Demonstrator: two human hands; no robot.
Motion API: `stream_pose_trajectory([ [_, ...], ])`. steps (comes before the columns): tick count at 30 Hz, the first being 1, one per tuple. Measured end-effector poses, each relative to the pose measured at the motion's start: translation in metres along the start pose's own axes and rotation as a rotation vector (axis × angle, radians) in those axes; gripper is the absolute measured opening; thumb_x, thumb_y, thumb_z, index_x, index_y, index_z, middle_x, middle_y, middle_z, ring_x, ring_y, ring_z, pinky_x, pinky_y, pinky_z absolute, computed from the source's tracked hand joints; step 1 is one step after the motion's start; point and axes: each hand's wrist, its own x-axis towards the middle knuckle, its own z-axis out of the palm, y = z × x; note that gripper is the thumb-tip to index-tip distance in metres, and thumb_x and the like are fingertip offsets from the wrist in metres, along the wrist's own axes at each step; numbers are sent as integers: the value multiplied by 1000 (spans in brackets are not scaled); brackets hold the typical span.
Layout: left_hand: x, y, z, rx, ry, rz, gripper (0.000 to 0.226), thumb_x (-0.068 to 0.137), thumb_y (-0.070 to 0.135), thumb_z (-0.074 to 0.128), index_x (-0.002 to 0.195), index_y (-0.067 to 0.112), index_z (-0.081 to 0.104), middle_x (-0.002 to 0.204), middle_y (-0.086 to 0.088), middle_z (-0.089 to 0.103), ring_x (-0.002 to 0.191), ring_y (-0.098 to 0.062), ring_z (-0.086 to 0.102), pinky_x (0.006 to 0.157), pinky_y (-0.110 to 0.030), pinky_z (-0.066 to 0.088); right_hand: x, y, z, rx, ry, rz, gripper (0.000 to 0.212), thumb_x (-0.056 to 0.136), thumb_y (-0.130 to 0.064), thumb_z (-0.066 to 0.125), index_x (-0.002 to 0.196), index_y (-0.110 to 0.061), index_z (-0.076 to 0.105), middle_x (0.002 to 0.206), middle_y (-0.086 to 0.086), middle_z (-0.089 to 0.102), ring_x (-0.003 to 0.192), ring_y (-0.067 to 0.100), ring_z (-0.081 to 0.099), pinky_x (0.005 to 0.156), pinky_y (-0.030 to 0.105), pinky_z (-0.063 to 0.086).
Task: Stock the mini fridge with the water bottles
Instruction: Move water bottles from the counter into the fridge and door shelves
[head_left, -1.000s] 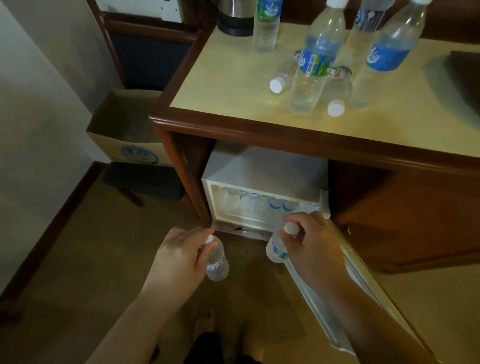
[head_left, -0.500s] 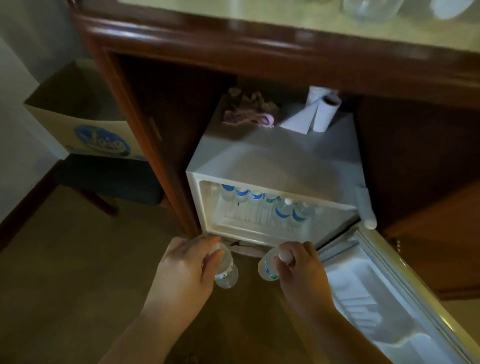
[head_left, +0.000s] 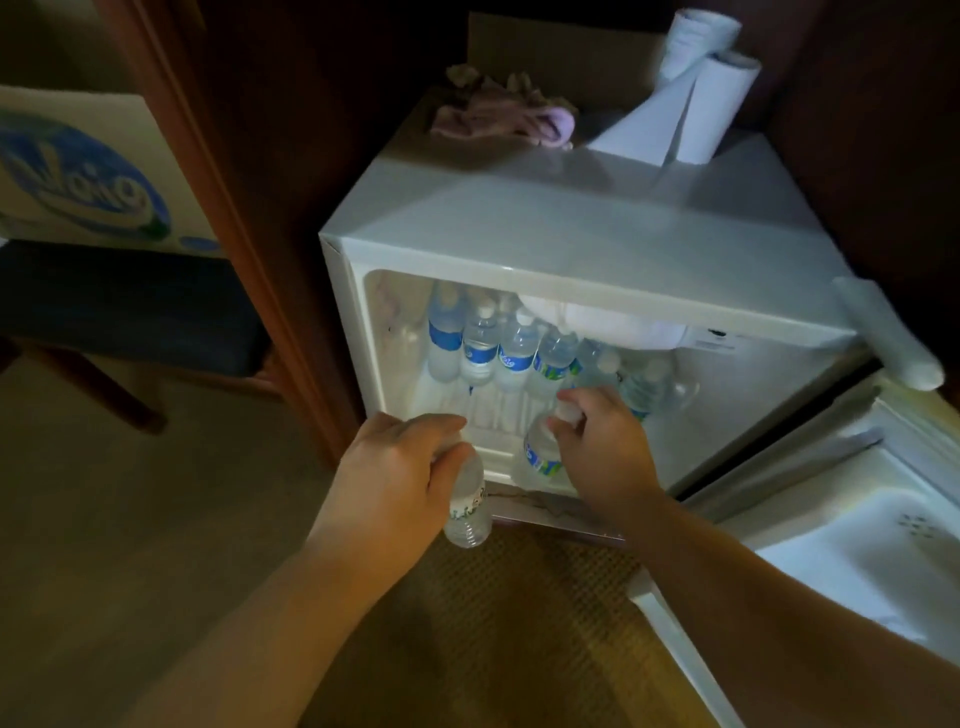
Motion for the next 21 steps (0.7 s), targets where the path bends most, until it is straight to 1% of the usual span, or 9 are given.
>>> stream_pose_trajectory([
  [1,2,-7,5,4,5,8,28,86,14,82,113,13,77,84,16,49,77,-18,62,64,-35,60,9,4,7,-9,7,-18,35,98,-26,69,130,-15,65,128,5,57,99,25,65,94,36,52],
  [3,6,-21,13,25,5,24,27,87,15,81,113,12,77,81,5,63,75,-21,64,63,-38,61,27,11,20,-62,24,-74,36,98,-24,69,131,-11,65,127,7,58,101,27,64,95,38,51],
  [4,8,-27,17,37,5,36,27,88,17,80,114,12,76,84,-2,69,76,-23,66,64,-37,60,36,13,25,-97,30,-103,36,98,-24,68,131,-10,65,126,8,58,102,29,63,94,39,50],
  [6,10,-41,24,53,8,54,28,90,19,78,117,12,75,90,-6,74,82,-25,68,67,-32,57,52,16,33,-155,47,-133,33,99,-23,66,130,-11,65,124,10,58,103,32,63,91,41,50],
  [9,13,-56,30,50,16,54,29,93,23,75,120,12,75,95,-7,75,83,-23,68,71,-33,57,71,21,39,-214,111,-134,29,100,-21,63,128,-10,65,123,11,58,106,32,60,89,40,49],
  [11,14,-63,32,50,13,47,29,93,24,74,121,13,75,96,-6,76,84,-22,68,73,-29,53,80,25,43,-213,149,-135,30,99,-18,64,127,-8,65,124,14,59,106,35,61,90,45,52],
  [13,15,-70,34,48,12,41,29,94,25,74,121,14,75,95,-4,76,82,-19,65,73,-28,50,86,29,47,-223,153,-116,31,99,-20,66,128,-7,65,126,15,59,106,36,62,92,48,52],
  [17,17,-81,37,47,-7,26,31,95,30,69,122,16,75,93,-2,75,82,-11,57,72,-26,45,91,32,55,-250,166,-70,33,101,-19,62,132,-7,63,134,16,55,113,37,59,96,45,49],
  [21,22,-87,39,57,-14,27,32,95,32,67,121,16,75,92,-2,75,85,-17,62,72,-26,43,96,32,60,-309,202,-101,28,101,-16,60,126,-3,63,130,16,55,107,37,59,91,45,50],
])
